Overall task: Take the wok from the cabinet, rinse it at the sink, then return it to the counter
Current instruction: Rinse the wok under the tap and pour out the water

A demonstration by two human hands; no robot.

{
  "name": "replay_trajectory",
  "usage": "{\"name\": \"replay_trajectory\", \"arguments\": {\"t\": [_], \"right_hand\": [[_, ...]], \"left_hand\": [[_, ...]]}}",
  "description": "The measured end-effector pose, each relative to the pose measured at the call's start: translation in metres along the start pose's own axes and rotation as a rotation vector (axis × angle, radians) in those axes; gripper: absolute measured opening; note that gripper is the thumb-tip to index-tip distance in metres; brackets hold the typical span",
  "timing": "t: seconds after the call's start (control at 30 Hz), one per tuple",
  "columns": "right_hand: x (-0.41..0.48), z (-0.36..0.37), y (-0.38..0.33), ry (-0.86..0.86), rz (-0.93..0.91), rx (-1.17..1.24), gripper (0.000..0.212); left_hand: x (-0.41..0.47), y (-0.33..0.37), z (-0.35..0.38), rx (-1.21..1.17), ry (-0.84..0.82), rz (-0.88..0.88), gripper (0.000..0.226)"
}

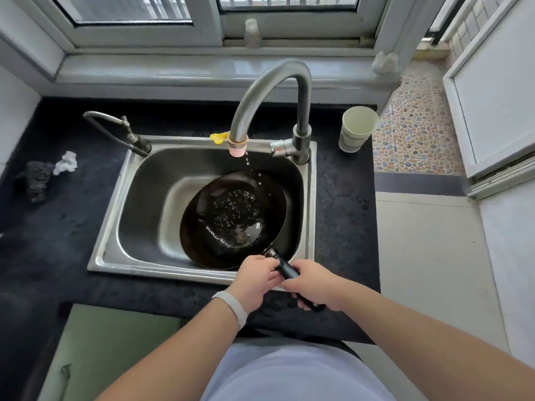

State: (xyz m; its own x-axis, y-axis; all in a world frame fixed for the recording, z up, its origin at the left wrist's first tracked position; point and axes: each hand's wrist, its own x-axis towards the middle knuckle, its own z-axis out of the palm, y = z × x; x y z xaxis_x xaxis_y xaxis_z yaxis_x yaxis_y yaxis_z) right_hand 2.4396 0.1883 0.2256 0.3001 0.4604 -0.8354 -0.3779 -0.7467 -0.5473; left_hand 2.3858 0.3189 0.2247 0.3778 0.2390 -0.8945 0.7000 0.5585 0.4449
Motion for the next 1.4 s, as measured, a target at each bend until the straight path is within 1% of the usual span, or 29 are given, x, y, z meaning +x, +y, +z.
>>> {"name": "replay_trajectory", "arguments": {"t": [0.07,0.1,0.2,0.23,0.27,0.3,0.37,0.4,0.43,0.53,0.6,0.67,0.7,0.73,0.77,0.83,0.93,1.0,1.07,1.1,1.23,1.4], "right_hand": [[0.000,0.002,-0.001,0.007,-0.023,-0.022,0.006],[0.000,0.002,-0.001,0.010,-0.030,-0.037,0.007],[0.000,0.000,-0.001,0.022,-0.044,-0.073,0.016],[0.000,-0.001,-0.002,0.024,-0.052,-0.076,0.017],[0.000,-0.002,-0.002,0.024,-0.062,-0.074,0.017],[0.000,-0.003,-0.003,0.023,-0.072,-0.071,0.015],[-0.003,-0.004,-0.004,0.016,-0.093,-0.062,0.009],[-0.005,-0.004,-0.006,0.009,-0.102,-0.056,0.007],[-0.008,-0.003,-0.008,0.001,-0.113,-0.053,0.007],[-0.018,-0.002,-0.014,-0.020,-0.145,-0.038,0.005],[-0.022,-0.002,-0.017,-0.026,-0.162,-0.042,0.007],[-0.024,-0.001,-0.019,-0.021,-0.170,-0.069,0.010],[-0.025,-0.001,-0.021,-0.018,-0.176,-0.081,0.012],[-0.026,-0.002,-0.023,-0.019,-0.183,-0.089,0.014],[-0.027,-0.002,-0.025,-0.024,-0.194,-0.095,0.013],[-0.030,-0.003,-0.028,-0.037,-0.219,-0.103,0.007],[-0.037,-0.005,-0.032,-0.063,-0.248,-0.105,0.005],[-0.040,-0.005,-0.034,-0.080,-0.272,-0.108,0.007],[-0.042,-0.003,-0.034,-0.087,-0.295,-0.115,0.008],[-0.043,-0.002,-0.034,-0.087,-0.307,-0.121,0.008],[-0.045,0.004,-0.035,-0.092,-0.347,-0.145,0.005],[-0.047,0.014,-0.042,-0.106,-0.360,-0.095,0.016]], "left_hand": [[-0.004,-0.005,0.002,0.006,0.015,0.031,0.023],[-0.002,-0.008,0.002,0.018,0.027,0.042,0.032],[0.002,-0.015,0.001,0.058,0.043,0.060,0.078],[0.001,-0.016,0.002,0.068,0.045,0.066,0.086],[0.000,-0.017,0.003,0.043,0.049,0.068,0.082],[0.000,-0.017,0.003,0.009,0.049,0.070,0.068],[-0.006,-0.013,0.003,-0.026,0.003,0.079,0.023],[-0.010,-0.010,0.004,-0.041,-0.036,0.086,0.009],[-0.010,-0.008,0.004,-0.060,-0.065,0.084,0.008],[-0.015,-0.002,0.003,-0.174,-0.118,0.058,0.018],[-0.014,-0.001,0.000,-0.256,-0.156,0.021,0.015],[-0.008,-0.003,-0.007,-0.328,-0.148,0.012,0.070],[-0.004,-0.005,-0.010,-0.363,-0.152,0.030,0.085],[-0.005,-0.004,-0.012,-0.388,-0.169,0.045,0.091],[-0.005,-0.005,-0.012,-0.411,-0.167,0.052,0.092],[-0.009,-0.004,-0.012,-0.456,-0.176,0.067,0.087],[-0.018,-0.005,-0.012,-0.500,-0.178,0.114,0.073],[-0.026,-0.004,-0.011,-0.502,-0.181,0.152,0.055],[-0.032,-0.004,-0.012,-0.500,-0.174,0.185,0.027],[-0.035,-0.004,-0.012,-0.506,-0.166,0.198,0.021],[-0.047,-0.003,-0.017,-0.553,-0.155,0.240,0.022],[-0.060,-0.001,-0.028,-0.564,-0.173,0.308,0.028]]}}
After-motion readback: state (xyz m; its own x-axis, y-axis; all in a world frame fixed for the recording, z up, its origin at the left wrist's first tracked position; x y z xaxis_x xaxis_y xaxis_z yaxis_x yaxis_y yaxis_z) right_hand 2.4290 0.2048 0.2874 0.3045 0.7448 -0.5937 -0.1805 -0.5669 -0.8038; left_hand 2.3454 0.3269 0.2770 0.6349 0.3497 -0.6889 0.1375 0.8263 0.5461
